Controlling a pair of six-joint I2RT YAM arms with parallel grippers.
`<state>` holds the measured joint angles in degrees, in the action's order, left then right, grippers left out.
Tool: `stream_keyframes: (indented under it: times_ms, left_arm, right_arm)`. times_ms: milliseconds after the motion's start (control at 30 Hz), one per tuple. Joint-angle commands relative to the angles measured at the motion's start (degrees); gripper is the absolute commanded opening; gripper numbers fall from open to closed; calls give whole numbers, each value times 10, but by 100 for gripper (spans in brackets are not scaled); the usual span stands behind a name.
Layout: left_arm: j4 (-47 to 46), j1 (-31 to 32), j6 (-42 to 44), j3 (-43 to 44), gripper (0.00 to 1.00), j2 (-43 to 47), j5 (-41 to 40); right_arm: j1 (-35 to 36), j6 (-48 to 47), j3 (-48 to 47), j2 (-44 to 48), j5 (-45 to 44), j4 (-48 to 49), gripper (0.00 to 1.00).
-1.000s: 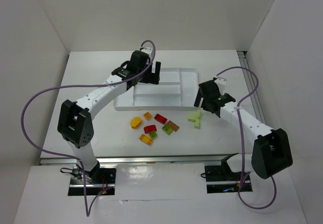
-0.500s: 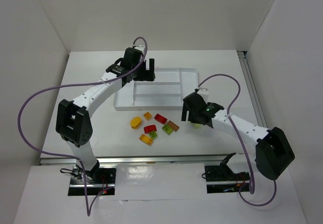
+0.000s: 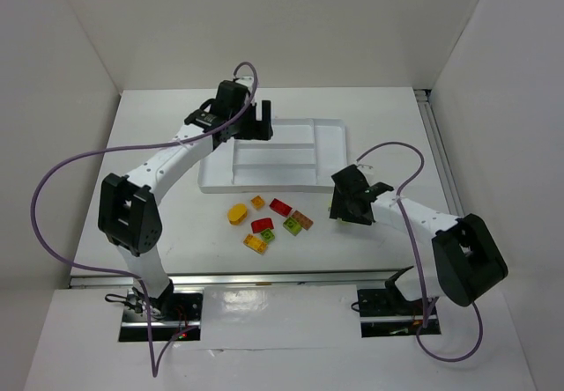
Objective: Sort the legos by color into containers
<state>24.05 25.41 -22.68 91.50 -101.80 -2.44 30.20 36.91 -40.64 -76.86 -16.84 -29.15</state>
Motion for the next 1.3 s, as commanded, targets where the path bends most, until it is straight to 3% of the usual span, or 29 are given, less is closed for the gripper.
stream_keyframes:
  times_ms: [0,133,233,333,367,433,467,533,833,1067,1267]
  left_arm:
    - [-4,-1,-2,21,97,-10,13]
    - [-4,-1,-2,21,97,-16,18]
    - [-4,-1,-7,26,95,-22,31]
    - [-4,-1,-7,32,95,-22,44]
    - [-4,-1,-7,32,94,-22,49]
    - [2,-1,-7,39,94,-22,56]
    - [7,-1,-7,45,94,-22,63]
    - [13,-1,-7,54,93,-22,82]
    - [42,-1,6,129,92,-23,243]
    - [-19,35,-47,93,96,-35,428]
    - [-35,53,-55,55,96,-56,505]
  right_arm:
    - [-26,-24,18,-7,19,38,73]
    - [-44,-46,23,-1,31,62,70]
    - [-44,-55,18,-26,45,73,62]
    - [-44,-55,24,-26,51,78,51]
    - [-44,-55,24,-21,51,83,41]
    - [-44,-49,24,-8,51,76,32]
    - [-44,-41,24,6,51,60,22]
    - [-44,-32,24,27,44,40,16]
    - [23,42,-59,160,-35,-105,10]
    - [60,5,-159,113,-88,-102,10]
    - [60,-36,-190,82,-76,-71,9]
